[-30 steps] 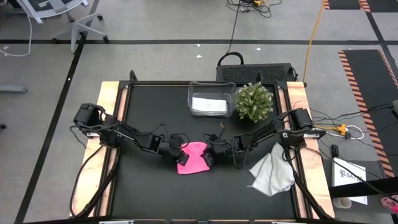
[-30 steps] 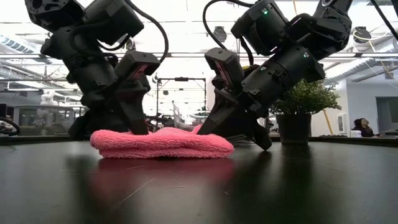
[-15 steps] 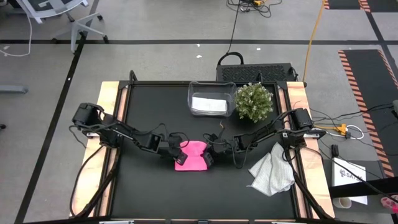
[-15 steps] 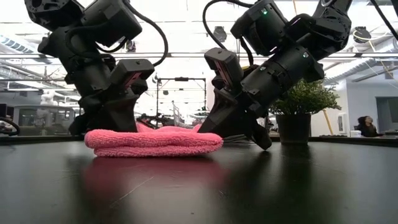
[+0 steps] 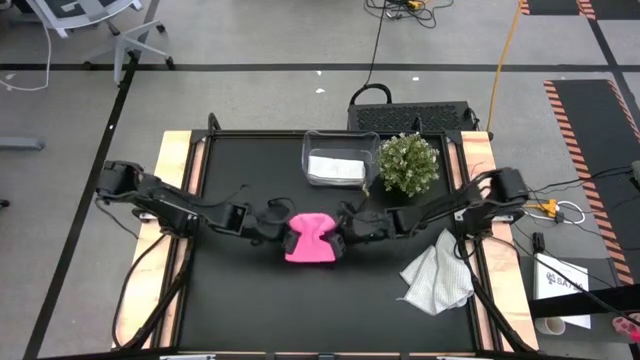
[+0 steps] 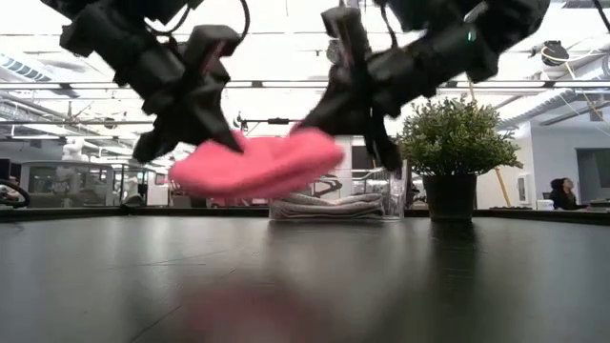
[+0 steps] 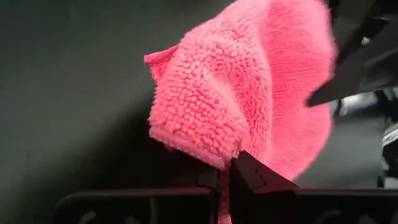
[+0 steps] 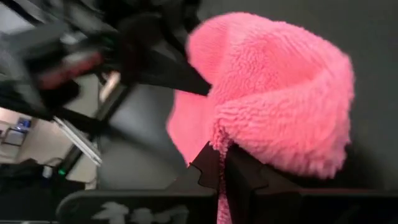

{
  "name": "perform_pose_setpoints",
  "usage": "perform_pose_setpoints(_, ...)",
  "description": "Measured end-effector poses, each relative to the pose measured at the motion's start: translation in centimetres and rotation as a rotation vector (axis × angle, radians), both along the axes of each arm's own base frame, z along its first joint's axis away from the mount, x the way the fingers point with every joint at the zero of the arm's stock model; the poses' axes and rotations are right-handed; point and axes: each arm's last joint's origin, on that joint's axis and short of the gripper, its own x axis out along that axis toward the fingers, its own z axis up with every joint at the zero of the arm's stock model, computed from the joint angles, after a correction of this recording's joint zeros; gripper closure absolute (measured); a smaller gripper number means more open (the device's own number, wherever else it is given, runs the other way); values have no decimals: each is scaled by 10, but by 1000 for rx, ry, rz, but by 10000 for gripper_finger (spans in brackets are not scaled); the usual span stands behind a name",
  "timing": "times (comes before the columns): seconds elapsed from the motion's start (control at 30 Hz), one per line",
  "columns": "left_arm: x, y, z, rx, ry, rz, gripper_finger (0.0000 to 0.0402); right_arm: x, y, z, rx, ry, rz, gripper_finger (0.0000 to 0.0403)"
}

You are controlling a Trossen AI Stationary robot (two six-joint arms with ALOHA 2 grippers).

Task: Fold microfiber towels
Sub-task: Put the folded pink towel into the transparent bin

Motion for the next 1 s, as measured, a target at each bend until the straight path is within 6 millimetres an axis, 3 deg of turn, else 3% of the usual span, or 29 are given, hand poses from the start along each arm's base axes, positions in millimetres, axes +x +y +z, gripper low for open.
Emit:
perform_pose_setpoints(0.2, 1, 25, 43, 136, -143, 14, 395, -14, -22, 40, -92, -61, -40, 402)
perform_pose_setpoints(0.43, 30, 67, 104, 353, -250, -34, 395, -31, -61, 74, -218, -104, -133, 403)
perform_pose_setpoints(0.57, 42, 93, 127, 447, -226, -36, 395, -42, -85, 87, -283, -108, -187, 403)
perform_pose_setpoints(0.7, 52, 118, 137, 488, -169, -28, 395, -54, -109, 97, -338, -103, -249, 403)
perform_pose_setpoints(0.8, 62, 133, 132, 494, -135, -23, 395, -64, -127, 100, -362, -75, -292, 403)
perform_pose_setpoints(1.0, 78, 160, 103, 469, -77, -3, 395, -76, -162, 97, -330, -47, -317, 403)
